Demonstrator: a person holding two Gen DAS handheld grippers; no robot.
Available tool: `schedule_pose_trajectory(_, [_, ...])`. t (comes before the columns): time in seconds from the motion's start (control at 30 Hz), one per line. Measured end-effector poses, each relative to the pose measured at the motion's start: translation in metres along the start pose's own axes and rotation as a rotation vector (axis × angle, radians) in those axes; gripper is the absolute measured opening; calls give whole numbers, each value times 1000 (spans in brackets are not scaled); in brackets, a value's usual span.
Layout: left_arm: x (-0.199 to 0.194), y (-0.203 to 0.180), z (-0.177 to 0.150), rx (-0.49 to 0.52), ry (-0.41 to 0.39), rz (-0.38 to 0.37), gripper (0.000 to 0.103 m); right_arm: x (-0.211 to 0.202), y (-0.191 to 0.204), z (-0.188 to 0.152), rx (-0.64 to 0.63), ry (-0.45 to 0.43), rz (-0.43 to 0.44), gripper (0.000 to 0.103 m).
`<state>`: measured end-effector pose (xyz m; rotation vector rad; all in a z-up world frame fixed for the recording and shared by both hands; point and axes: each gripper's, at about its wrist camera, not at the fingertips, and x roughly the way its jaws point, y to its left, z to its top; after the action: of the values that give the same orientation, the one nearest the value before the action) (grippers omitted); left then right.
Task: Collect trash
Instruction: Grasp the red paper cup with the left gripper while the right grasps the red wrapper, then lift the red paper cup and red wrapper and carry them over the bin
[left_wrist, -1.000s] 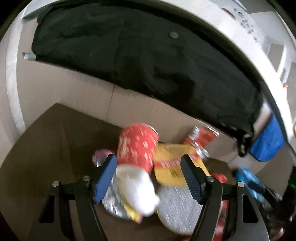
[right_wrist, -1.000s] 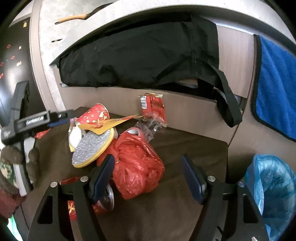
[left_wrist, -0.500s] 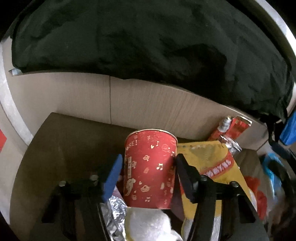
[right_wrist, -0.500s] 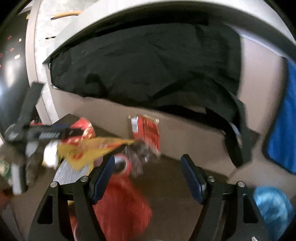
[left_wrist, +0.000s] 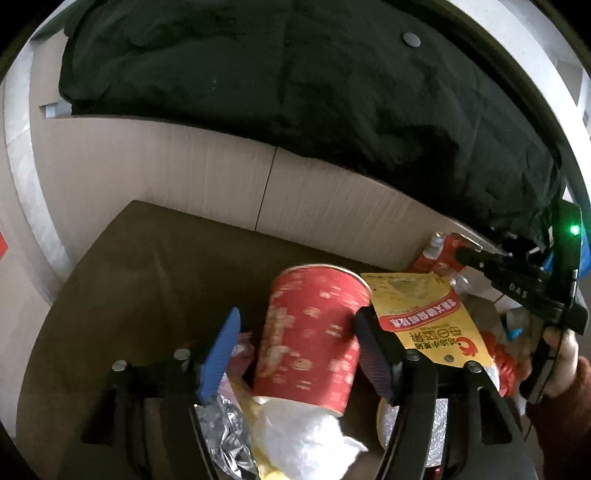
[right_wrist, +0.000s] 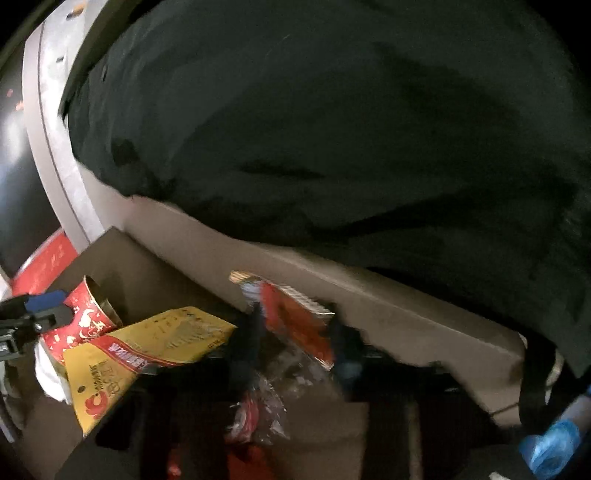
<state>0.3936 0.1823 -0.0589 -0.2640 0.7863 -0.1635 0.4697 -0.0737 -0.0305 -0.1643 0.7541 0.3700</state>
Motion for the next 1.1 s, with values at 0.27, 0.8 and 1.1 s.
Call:
schedule_pose_trajectory(0.27, [9, -11, 7, 42, 41, -7, 71, -43, 11, -24, -32, -34, 62, 6])
schedule_pose_trajectory(0.8, [18, -42, 7, 81, 125, 142, 59, -118, 4, -66, 24, -95, 103, 6])
schedule_pose_trajectory(1.1, [-53, -50, -4, 48, -55, 90, 52, -161, -7, -77, 43, -166, 122, 6])
